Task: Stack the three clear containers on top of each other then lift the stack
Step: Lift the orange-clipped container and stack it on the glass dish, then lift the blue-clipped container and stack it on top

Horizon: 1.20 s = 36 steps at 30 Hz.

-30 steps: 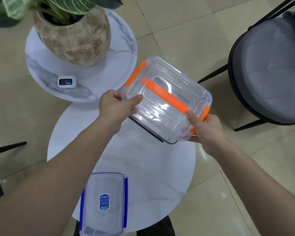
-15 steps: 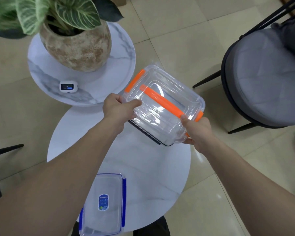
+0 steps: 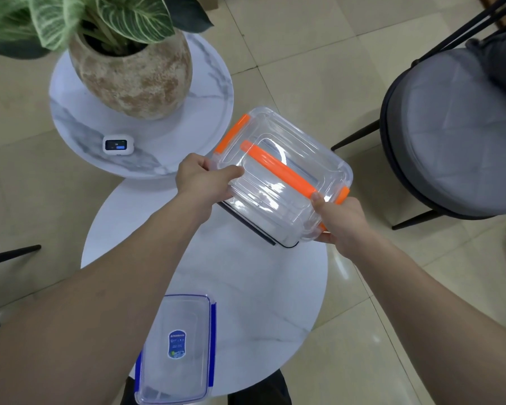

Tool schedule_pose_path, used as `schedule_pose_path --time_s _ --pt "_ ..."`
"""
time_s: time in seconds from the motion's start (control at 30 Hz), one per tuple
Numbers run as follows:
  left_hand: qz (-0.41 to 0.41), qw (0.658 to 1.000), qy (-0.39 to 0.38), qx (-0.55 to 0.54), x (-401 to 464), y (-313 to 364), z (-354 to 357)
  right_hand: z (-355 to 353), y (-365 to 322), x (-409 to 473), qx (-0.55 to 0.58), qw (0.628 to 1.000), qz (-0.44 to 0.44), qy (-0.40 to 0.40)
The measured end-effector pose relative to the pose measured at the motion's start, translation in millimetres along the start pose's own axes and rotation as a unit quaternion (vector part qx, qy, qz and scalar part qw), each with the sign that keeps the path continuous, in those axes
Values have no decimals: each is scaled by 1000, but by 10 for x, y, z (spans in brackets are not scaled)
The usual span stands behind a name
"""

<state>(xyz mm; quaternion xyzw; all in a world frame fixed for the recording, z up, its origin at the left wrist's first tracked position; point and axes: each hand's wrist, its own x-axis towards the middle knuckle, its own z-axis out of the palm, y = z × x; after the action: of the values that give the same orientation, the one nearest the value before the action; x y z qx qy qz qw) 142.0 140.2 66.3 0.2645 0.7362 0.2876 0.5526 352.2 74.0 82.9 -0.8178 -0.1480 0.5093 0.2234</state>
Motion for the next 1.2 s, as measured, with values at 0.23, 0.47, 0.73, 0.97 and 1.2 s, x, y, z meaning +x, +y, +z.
schedule_pose_path --time_s 0.23,0.47,0.73,0.97,1.2 --pt "11 1000 18 -13 -46 -59 56 10 -19 -55 9 1000 9 -9" --pt "19 1000 22 -9 -94 -58 93 32 16 -41 34 999 9 -16" --pt "-41 997 10 -64 -148 -171 -130 -20 293 -156 67 997 -6 29" --pt "-68 996 47 -36 -603 -1162 -929 223 1205 -681 90 989 -36 113" --pt "-133 986 101 29 -1026 -2062 -1596 735 1976 -1034 -58 998 -6 16"
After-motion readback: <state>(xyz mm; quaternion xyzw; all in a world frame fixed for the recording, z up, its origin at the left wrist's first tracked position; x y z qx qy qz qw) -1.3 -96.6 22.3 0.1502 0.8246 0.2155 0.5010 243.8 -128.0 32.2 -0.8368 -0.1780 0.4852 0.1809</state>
